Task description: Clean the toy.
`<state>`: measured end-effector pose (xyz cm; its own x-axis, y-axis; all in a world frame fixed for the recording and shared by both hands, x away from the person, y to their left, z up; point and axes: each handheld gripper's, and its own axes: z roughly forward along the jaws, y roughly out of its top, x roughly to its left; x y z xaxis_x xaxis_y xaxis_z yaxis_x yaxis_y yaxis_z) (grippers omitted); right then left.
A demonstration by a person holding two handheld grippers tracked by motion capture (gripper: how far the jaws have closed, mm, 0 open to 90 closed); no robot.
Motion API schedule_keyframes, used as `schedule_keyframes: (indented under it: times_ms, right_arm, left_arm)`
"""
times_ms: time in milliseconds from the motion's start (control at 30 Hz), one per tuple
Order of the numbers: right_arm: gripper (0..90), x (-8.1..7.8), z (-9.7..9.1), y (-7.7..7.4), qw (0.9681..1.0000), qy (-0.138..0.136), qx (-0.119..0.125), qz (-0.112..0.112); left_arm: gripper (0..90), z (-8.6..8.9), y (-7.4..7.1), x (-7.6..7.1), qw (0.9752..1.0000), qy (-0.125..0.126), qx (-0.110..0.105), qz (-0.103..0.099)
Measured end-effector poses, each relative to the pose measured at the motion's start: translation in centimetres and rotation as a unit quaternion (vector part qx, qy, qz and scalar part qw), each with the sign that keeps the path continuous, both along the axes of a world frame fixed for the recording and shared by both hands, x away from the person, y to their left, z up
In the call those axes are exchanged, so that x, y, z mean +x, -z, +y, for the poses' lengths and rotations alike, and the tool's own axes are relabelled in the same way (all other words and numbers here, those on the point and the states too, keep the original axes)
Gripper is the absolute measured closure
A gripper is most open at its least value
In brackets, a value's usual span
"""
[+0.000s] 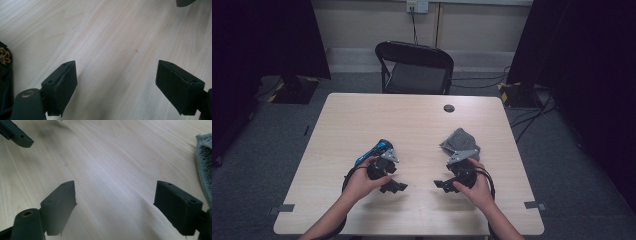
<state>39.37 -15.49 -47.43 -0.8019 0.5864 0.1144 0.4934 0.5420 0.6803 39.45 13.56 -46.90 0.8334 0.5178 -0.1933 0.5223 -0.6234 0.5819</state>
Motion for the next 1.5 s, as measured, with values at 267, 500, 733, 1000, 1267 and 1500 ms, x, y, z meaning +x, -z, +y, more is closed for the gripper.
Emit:
schedule_keyframes:
  times_ms: [267,500,733,1000,1267,1500]
  right_arm:
    - [16.8,-0.5,0.2,0.5,1.0,-0.007,-0.005,0.005]
    - [16.3,-1.0,0.4,0.7,0.9998,-0.018,-0.009,0.007]
    - [16.3,-1.4,0.4,1.1,0.9996,-0.023,-0.013,0.009]
    - [16.3,-1.7,0.3,1.8,0.9995,-0.025,-0.014,0.01]
    - [15.4,-2.1,0.2,2.0,0.9993,-0.033,-0.015,-0.004]
    - [14.4,-2.7,0.4,2.4,0.9983,-0.041,-0.023,-0.033]
  left_arm:
    - [17.3,-0.3,0.1,-0.8,0.9999,0.01,-0.001,-0.005]
    - [17.3,-0.4,0.6,-1.5,0.9997,0.024,0.001,-0.005]
    - [17.3,-0.2,1.0,-2.1,0.9995,0.03,0.004,-0.002]
    - [17.2,0.2,1.4,-2.6,0.9993,0.035,0.007,-0.008]
    - [15.4,0.3,1.6,-3.2,0.9977,0.058,0.019,-0.031]
    - [13.7,0.3,1.9,-3.7,0.9945,0.082,0.028,-0.059]
